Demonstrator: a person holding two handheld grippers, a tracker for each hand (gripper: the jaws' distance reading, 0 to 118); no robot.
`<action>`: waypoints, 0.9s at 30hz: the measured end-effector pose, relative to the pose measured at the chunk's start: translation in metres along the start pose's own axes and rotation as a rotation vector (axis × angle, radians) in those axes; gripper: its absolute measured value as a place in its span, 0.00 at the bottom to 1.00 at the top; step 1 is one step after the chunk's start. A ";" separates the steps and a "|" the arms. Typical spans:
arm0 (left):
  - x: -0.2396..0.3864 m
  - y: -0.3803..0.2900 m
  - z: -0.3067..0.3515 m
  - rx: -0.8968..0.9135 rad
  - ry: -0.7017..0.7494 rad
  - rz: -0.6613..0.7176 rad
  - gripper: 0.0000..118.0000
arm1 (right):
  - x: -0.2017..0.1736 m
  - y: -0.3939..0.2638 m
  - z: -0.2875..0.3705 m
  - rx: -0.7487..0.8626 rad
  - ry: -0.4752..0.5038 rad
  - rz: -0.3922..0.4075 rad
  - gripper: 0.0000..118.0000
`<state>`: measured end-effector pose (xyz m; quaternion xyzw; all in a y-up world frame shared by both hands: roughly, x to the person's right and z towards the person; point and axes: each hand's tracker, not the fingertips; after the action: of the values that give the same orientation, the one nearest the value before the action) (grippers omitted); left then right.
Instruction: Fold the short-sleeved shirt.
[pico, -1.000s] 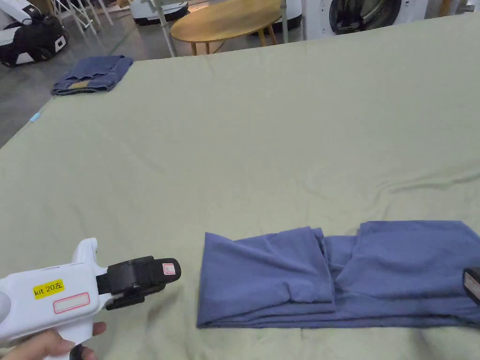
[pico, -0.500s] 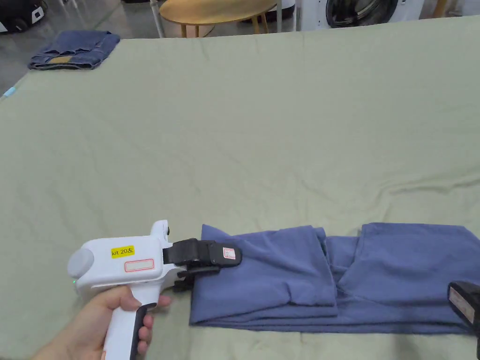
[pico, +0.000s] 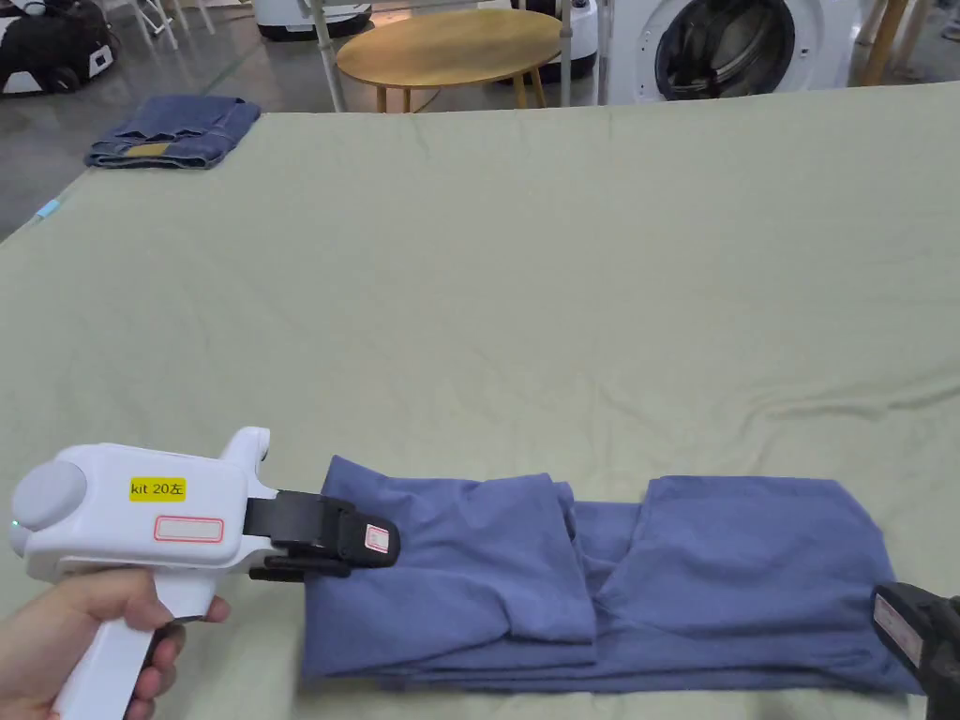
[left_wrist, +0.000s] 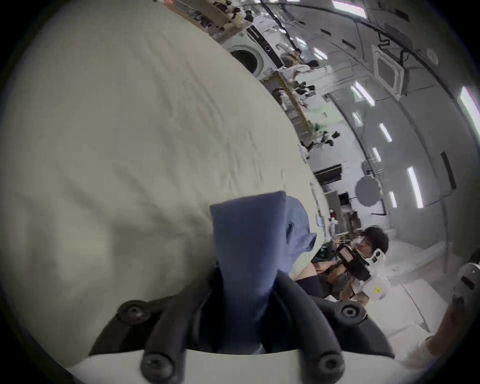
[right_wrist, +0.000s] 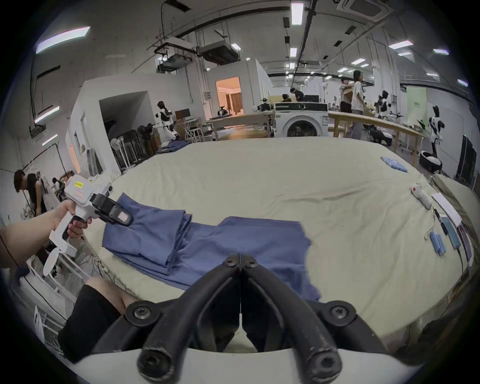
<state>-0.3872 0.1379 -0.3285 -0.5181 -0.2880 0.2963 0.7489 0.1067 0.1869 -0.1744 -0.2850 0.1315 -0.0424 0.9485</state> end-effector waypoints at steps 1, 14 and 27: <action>0.003 0.002 0.011 -0.005 0.037 -0.004 0.05 | 0.001 0.000 0.002 0.007 0.009 -0.009 0.00; 0.154 0.024 -0.008 -0.098 0.266 -0.007 0.05 | 0.033 -0.021 0.047 0.066 0.027 -0.102 0.00; 0.213 0.007 -0.200 -0.132 0.103 -0.037 0.52 | 0.084 -0.051 0.096 0.094 -0.084 -0.192 0.00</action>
<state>-0.1002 0.1769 -0.3681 -0.5756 -0.2773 0.2357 0.7323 0.2133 0.1824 -0.0883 -0.2527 0.0618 -0.1271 0.9572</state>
